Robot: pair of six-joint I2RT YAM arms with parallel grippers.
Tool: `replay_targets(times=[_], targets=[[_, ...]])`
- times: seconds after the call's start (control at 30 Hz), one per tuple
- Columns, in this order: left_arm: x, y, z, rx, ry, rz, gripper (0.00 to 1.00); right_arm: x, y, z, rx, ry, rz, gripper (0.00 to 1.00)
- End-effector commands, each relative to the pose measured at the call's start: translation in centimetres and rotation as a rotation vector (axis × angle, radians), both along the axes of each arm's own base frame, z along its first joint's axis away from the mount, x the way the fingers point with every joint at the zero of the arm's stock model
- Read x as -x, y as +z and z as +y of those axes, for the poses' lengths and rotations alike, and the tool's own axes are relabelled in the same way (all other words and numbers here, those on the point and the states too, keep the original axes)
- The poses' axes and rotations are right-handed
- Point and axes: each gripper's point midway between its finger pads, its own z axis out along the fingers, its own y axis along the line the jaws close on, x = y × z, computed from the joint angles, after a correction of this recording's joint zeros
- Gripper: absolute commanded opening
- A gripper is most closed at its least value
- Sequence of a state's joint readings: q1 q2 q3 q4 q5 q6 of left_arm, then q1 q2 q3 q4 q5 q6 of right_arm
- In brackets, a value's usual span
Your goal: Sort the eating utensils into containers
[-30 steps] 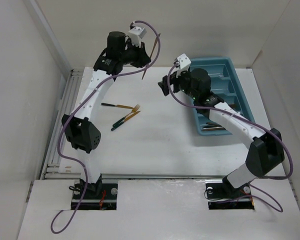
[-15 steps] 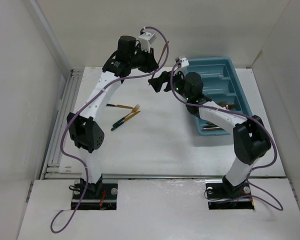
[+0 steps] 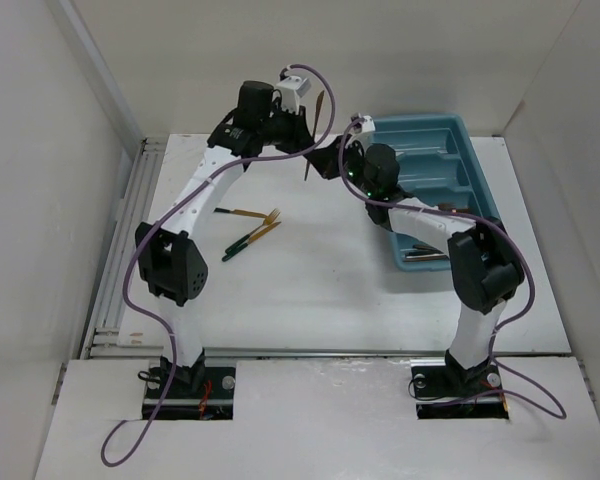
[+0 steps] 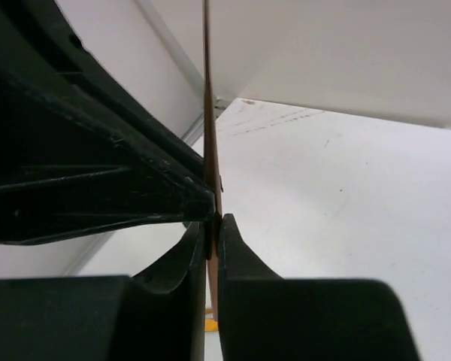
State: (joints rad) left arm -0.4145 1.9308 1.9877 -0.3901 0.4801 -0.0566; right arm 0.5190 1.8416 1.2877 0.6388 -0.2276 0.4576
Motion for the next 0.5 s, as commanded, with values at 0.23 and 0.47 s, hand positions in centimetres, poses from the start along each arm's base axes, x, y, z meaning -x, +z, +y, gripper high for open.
replay_targets(times=[0.23, 0.47], targets=[[1.9, 0.8, -1.2, -0.012, -0.112, -0.024, 1.0, -2.3, 4.8, -3.6, -0.23, -0.068, -0.074, 0.0], [-2.2, 0.8, 4.1, -0.34, 0.052, -0.247, 1.0, -6.0, 0.6, -16.3, -0.414, -0.414, 0.121, 0.0]])
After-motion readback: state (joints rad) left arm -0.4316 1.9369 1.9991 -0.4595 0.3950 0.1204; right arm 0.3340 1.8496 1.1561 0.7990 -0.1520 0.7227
